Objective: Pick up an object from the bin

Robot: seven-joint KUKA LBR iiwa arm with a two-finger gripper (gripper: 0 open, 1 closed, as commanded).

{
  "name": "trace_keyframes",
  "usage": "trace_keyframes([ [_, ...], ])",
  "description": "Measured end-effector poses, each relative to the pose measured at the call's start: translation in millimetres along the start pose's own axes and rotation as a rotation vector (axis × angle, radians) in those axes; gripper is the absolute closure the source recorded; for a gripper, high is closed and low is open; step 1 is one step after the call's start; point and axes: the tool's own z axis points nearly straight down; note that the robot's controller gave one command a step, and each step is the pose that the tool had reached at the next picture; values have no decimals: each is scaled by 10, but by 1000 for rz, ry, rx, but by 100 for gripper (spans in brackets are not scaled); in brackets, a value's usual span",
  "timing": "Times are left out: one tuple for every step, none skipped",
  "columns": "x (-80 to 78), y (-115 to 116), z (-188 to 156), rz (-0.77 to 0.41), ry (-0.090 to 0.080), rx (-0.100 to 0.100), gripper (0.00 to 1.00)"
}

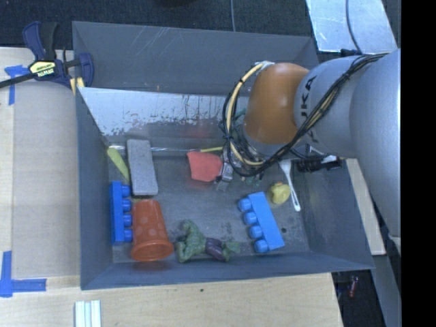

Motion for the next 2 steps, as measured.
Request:
trace_keyframes([
  [6, -174, -96, -14, 3, 2, 100],
  [10, -150, -261, 1, 3, 3, 100],
])
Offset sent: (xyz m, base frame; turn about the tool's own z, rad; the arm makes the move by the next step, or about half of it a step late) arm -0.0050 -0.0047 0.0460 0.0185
